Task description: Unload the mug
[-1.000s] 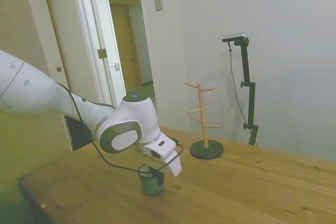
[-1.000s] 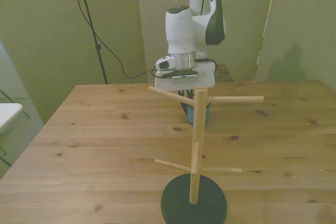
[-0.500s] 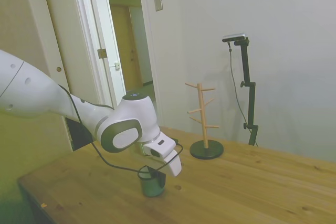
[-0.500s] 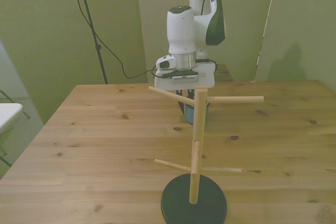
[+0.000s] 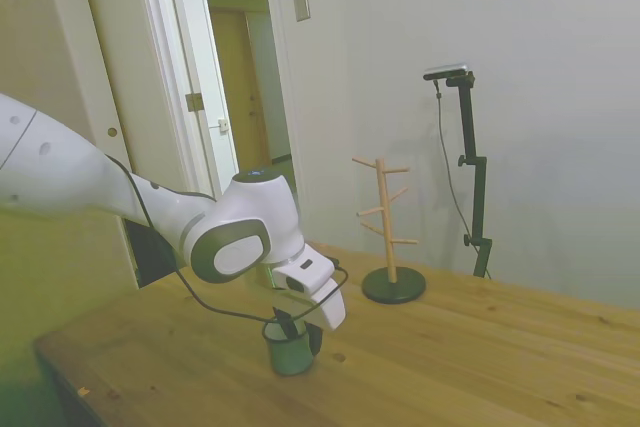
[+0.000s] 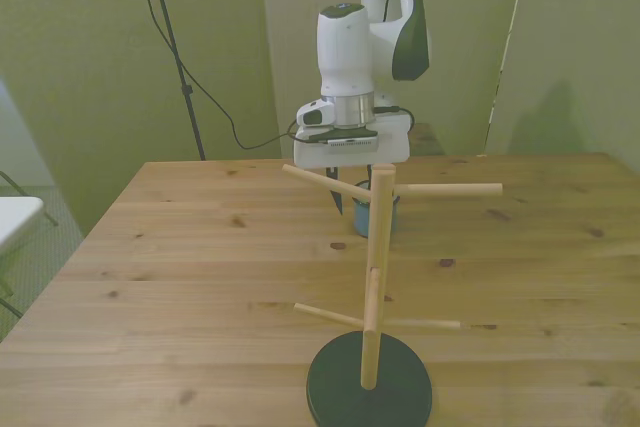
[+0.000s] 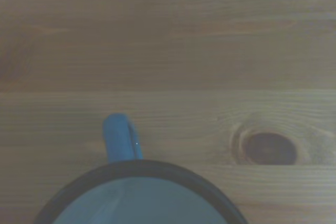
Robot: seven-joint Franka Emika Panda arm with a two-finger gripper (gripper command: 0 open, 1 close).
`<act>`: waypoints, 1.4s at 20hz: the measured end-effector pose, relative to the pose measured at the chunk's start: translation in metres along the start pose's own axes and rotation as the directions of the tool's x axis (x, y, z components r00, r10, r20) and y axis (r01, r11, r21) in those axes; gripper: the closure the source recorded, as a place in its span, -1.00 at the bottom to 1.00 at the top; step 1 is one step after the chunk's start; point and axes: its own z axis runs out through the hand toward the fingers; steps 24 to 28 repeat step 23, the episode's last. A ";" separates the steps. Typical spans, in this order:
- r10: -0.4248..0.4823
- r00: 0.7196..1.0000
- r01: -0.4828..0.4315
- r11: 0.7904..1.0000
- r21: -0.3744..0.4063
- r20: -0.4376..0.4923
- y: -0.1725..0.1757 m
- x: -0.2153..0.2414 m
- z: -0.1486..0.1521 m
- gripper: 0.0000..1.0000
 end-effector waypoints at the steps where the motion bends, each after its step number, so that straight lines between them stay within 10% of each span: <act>1: -0.001 1.000 0.001 1.000 0.002 -0.002 -0.001 0.000 -0.004 -1.00; 16: -0.070 0.997 0.072 0.996 0.062 -0.025 -0.012 -0.057 -0.130 -1.00; 28: -0.080 0.996 0.082 0.995 0.062 -0.027 0.003 -0.090 -0.139 -1.00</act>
